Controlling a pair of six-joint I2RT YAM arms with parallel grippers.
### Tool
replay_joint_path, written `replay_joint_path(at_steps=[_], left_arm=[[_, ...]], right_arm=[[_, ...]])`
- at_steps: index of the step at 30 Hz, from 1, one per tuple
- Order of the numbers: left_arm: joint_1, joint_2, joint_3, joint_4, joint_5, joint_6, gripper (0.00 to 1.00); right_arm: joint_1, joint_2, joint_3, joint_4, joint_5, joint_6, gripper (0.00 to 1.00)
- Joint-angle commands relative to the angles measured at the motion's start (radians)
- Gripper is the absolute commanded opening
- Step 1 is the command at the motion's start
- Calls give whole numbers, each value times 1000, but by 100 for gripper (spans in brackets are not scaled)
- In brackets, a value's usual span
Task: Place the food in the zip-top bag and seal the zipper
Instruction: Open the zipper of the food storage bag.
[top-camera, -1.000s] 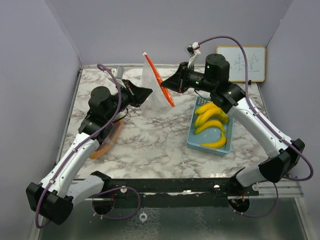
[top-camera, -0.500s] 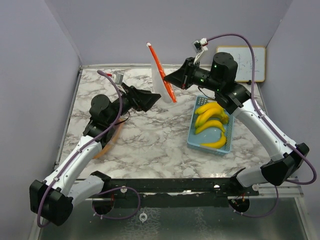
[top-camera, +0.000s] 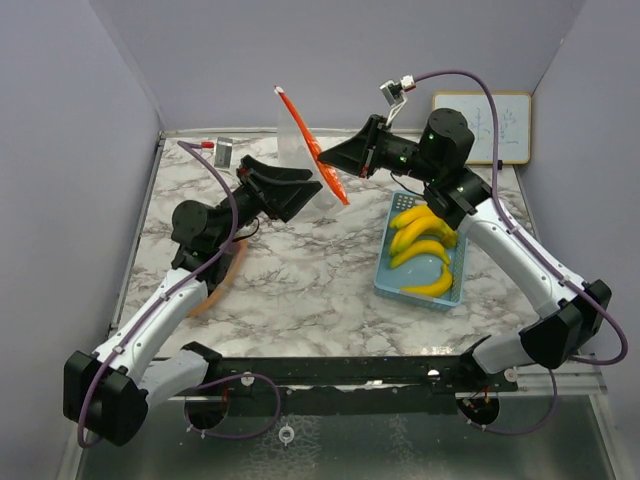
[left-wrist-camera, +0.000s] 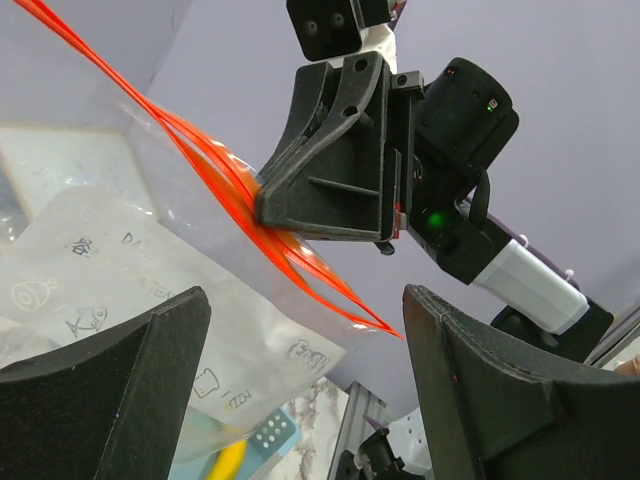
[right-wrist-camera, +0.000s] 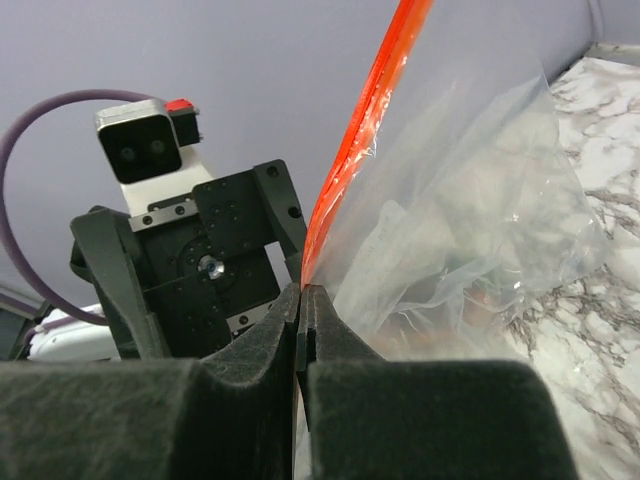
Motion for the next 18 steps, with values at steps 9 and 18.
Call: replay_joint_path(at_steps=[9,18], left_arm=[[-5,71,17,92,51,-57,59],[-6,120,57,130,72,-89,41]], right_arm=[[-8,39,-16,146,-83,108,2],[-6,60,0,122,-87,84,2]])
